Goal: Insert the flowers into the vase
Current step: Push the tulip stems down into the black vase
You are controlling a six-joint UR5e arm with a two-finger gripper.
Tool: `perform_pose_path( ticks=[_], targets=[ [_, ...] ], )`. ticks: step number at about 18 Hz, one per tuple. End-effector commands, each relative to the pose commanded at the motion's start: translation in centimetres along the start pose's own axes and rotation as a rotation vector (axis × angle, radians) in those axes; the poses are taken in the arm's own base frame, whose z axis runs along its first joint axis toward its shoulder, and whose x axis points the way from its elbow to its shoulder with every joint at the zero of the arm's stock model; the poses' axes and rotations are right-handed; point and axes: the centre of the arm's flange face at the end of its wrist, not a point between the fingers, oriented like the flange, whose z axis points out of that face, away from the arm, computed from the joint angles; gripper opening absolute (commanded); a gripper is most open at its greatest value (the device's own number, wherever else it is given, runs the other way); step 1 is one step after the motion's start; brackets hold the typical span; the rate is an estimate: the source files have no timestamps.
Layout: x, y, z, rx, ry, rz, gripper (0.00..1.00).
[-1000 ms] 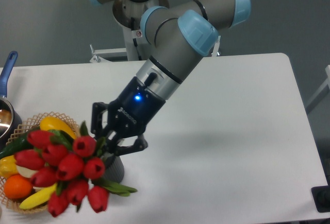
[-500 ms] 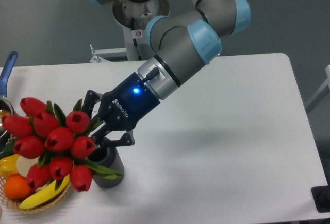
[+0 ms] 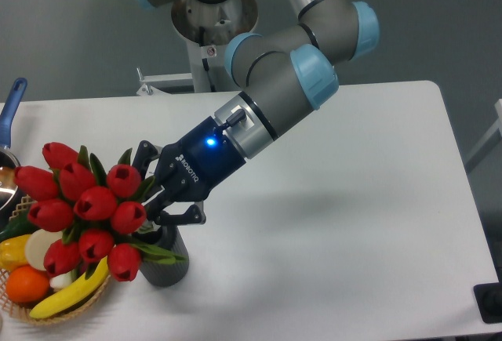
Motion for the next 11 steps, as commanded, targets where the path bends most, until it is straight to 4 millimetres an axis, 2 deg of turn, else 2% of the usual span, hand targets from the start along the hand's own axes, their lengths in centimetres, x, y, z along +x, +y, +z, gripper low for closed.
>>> perform_pose_path(
  ticks=[11],
  targets=[
    [0.0,2.7,1.9,-0.016,0.030,-0.015,0.04]
  ],
)
